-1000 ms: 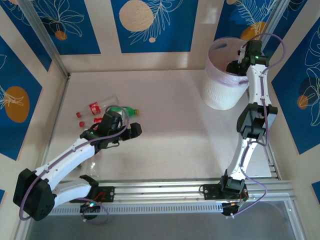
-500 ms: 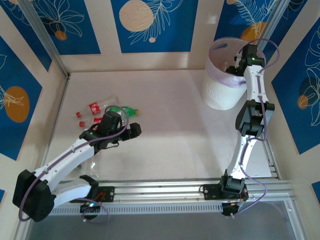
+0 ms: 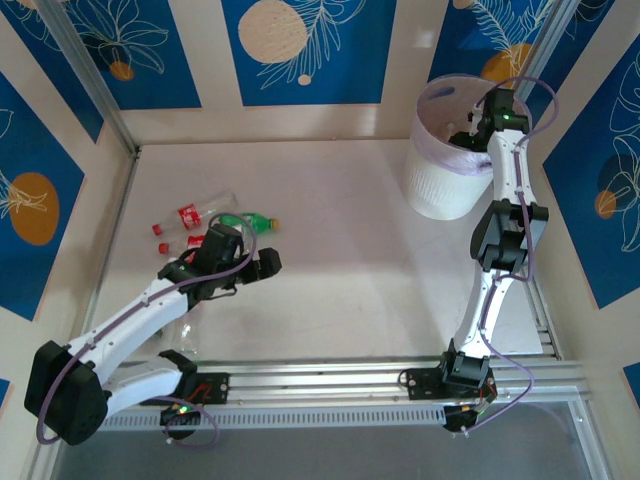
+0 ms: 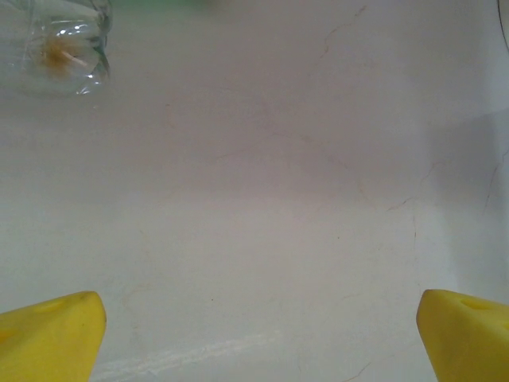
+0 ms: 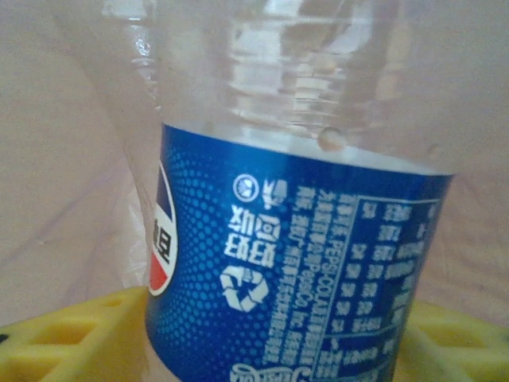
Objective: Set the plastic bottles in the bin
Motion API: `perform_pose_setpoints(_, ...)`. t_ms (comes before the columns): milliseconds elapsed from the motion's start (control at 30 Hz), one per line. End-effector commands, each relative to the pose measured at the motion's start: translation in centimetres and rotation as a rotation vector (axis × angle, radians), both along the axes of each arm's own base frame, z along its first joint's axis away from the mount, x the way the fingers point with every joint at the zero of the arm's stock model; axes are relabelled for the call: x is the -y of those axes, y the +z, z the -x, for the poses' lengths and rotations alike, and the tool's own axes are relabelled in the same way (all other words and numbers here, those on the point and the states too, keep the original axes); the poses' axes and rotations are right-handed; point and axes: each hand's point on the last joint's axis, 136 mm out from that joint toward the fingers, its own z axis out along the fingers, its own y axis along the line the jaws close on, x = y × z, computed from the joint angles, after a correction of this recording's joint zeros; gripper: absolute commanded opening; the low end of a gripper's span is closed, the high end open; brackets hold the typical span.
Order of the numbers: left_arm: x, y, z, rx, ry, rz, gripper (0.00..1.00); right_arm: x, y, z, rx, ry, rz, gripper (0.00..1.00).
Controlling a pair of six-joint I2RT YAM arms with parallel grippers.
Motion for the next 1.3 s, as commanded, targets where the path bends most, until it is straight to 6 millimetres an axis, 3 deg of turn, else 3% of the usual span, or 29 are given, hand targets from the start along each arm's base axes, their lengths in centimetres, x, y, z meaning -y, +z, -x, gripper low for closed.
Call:
perform_pose_setpoints(0, -1.0, -0.1, 0.2, -0.006, 0.011, -0.049, 1.0, -1.0, -1.2, -0.3, -0.03, 0.027, -0.007, 0.76)
perform_pose_setpoints(367, -1.6, 0.2, -0.3, -0.022, -0.016, -0.144, 1.0, -1.7, 8.0, 0.4, 0.14, 0.043, 0.008, 0.99)
perform_pose_setpoints(533, -2.2, 0.4, -0.5, -0.033, -0.024, -0.207, 1.0, -2.0, 12.4, 1.5, 0.223, 0.047, 0.033, 0.99)
perform_pose_setpoints(800, -6.1, 1.7, -0.6, -0.067, 0.01, -0.457, 1.0, -3.0, 18.5, 4.4, 0.343, 0.054, 0.06, 0.99)
perform_pose_setpoints(933, -9.2, 2.7, -0.2, -0.096, 0.062, -0.591, 1.0, -3.7, 21.0, 6.0, 0.402, 0.058, 0.052, 0.99)
perform_pose_setpoints(1100, -13.6, 2.3, 1.3, -0.143, 0.223, -0.582, 1.0, -5.4, 22.2, 8.4, 0.447, 0.064, 0.022, 0.99)
perform_pose_setpoints(1267, -15.7, 0.0, 2.2, -0.198, 0.348, -0.481, 1.0, -9.0, 22.5, 11.0, 0.49, 0.103, 0.032, 0.99)
